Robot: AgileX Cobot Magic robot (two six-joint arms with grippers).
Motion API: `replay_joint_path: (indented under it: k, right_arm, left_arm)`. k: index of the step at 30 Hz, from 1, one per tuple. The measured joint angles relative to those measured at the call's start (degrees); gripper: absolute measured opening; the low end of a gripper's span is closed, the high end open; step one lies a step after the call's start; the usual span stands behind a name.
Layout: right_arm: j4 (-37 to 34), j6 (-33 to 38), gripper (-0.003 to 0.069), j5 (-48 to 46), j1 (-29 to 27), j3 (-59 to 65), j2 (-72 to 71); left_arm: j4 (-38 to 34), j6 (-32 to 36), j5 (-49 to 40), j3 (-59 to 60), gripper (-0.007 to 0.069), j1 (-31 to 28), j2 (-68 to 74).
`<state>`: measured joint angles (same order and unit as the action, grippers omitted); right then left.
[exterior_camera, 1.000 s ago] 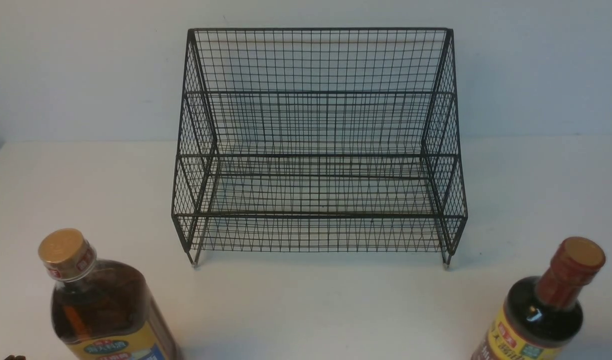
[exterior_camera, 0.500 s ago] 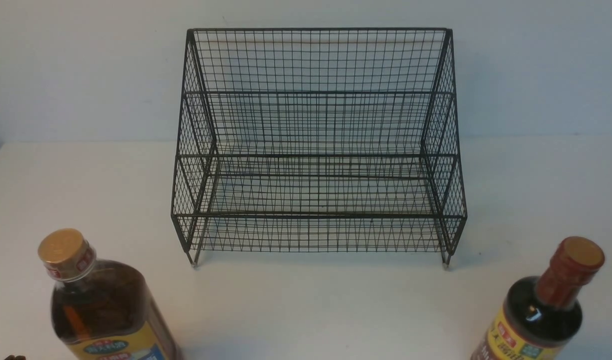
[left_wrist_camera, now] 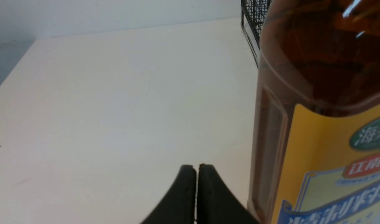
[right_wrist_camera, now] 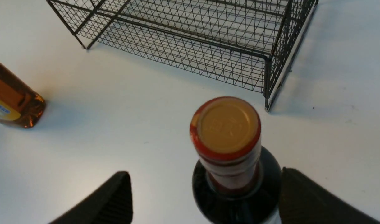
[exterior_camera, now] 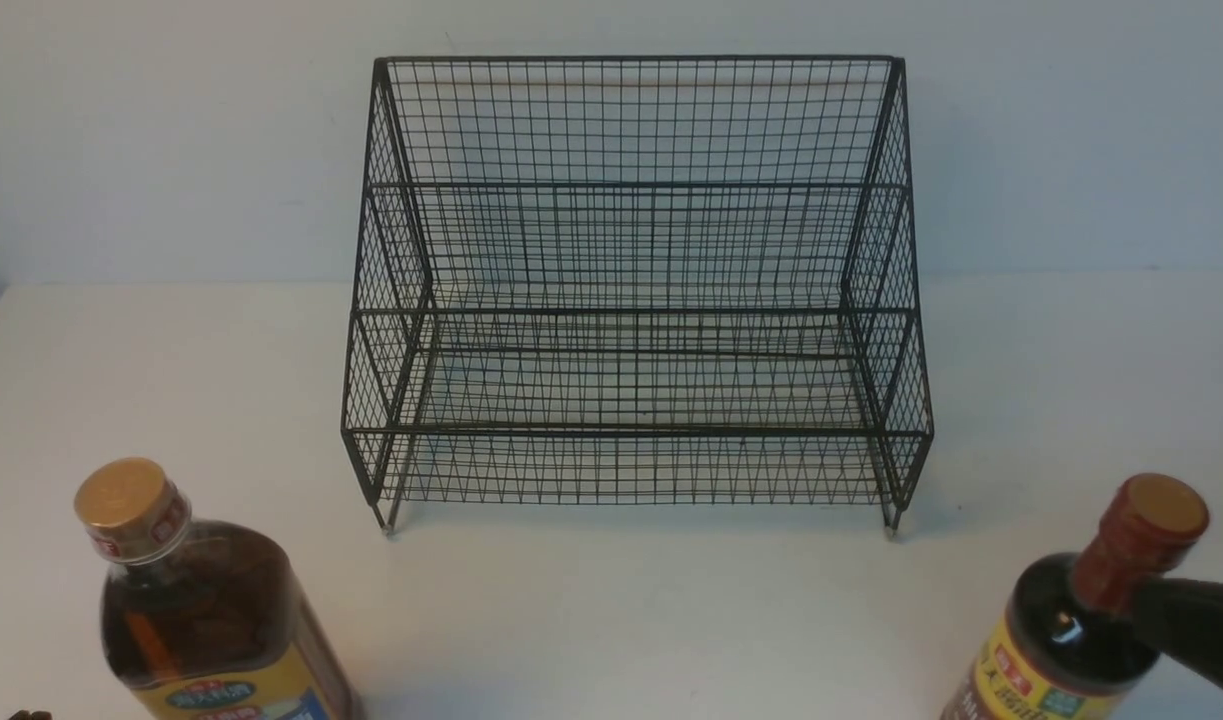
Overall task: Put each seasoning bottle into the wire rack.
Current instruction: Use the right arm to grab the condiment bottle closest to it
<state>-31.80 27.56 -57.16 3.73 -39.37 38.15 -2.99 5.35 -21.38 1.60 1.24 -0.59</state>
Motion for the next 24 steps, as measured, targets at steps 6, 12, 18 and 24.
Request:
replay_joint_path:
  k: [6,12,18,24]
  right_arm:
    - [-2.28,4.55,0.0619,4.51,0.0,-0.12,5.1]
    - [-5.65,8.98,0.0587,6.15,0.0,-0.12,11.56]
    - [-5.92,11.33,0.0516,6.53,0.0,-0.12,15.13]
    - [-4.64,12.66,0.0287,6.65,0.0,-0.37,15.12]
  left_arm:
    - [0.0,0.0,0.0,0.0,-0.0008,0.0,0.0]
    - [0.0,0.0,0.0,0.0,-0.0008,0.0,0.0]
    - [0.0,0.0,0.0,0.0,-0.0008,0.0,0.0]
    - [0.0,0.0,0.0,0.0,-0.0008,0.0,0.0]
